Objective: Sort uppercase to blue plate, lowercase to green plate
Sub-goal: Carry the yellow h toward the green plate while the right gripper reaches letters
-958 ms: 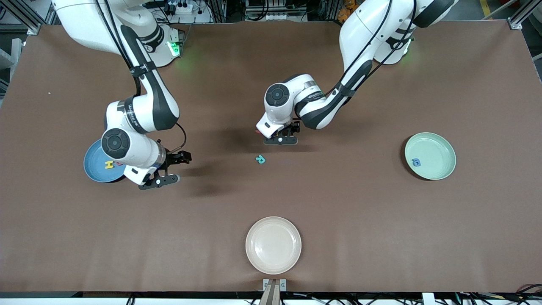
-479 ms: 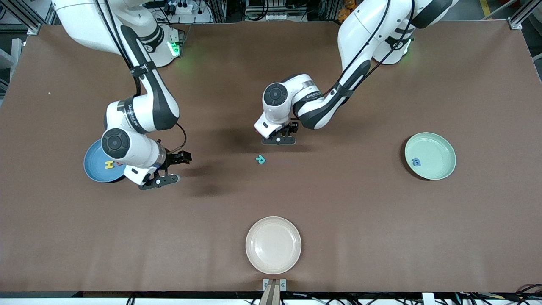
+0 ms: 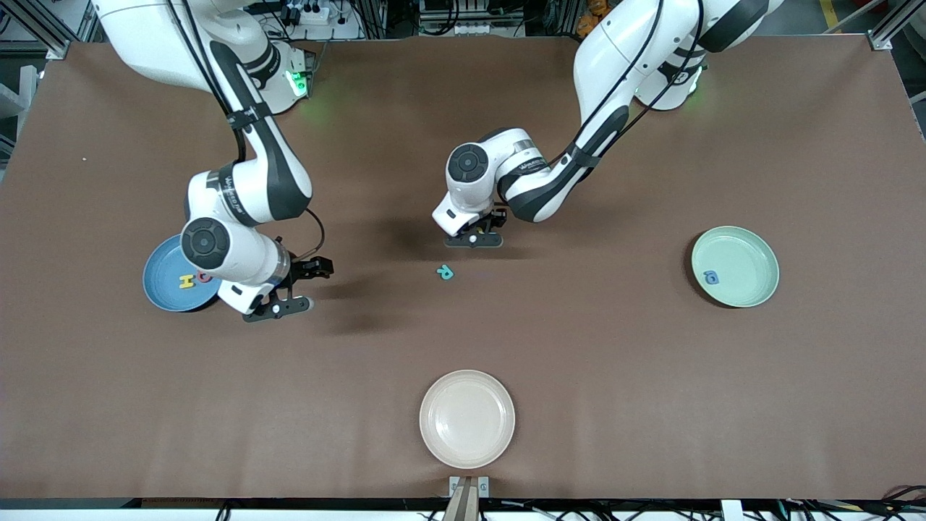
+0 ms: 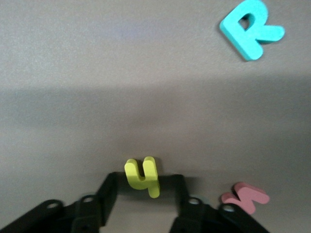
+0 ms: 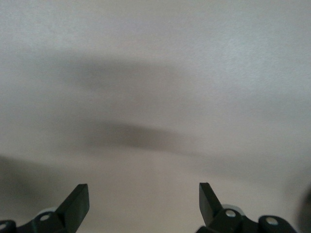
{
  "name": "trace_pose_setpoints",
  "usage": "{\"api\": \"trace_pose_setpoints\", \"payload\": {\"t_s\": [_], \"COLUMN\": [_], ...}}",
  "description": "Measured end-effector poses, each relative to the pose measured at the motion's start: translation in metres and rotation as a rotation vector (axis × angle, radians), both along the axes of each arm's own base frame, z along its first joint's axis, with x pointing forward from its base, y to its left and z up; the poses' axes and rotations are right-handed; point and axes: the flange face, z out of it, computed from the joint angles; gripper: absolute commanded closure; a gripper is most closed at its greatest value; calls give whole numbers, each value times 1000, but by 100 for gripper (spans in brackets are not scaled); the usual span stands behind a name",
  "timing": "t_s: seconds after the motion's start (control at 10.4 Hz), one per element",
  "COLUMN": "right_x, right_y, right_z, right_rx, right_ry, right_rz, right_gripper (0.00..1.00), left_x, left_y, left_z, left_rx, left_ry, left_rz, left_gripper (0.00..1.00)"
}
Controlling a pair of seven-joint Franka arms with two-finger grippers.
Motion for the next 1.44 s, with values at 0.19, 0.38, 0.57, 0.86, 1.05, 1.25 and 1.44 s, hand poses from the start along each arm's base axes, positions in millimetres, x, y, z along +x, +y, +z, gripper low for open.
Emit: {"api": "trace_pose_setpoints", "payload": {"t_s": [0.19, 0.38, 0.57, 0.86, 1.05, 1.25, 1.44], "right_x": [-3, -5, -10, -22, -32, -42, -54], "right_y": [7, 9, 23, 74, 106, 133, 159], "right_z": [-1, -3, -4, -8, -23, -39, -53], "right_rx": [2, 1, 5, 25, 32, 33, 41], "right_ry": [4, 11, 13, -23, -47, -63, -84], "right_rz": [-6, -15, -48, -128, -176, -236, -297], "right_gripper": [0, 0, 0, 0, 0, 0, 0], "left_x": [2, 7, 34, 90, 123, 150, 165], "left_y": [0, 3, 17, 61, 108, 159, 196], "left_z": [1, 2, 14, 102, 172, 224, 260], "left_rx": [-2, 0, 0, 12, 20, 9, 3], "left_ry": [-3, -10, -38, -118, -174, -187, -141], "left_rz": [2, 15, 63, 138, 146, 161, 145], "left_gripper": [100, 100, 100, 100, 100, 100, 100]}}
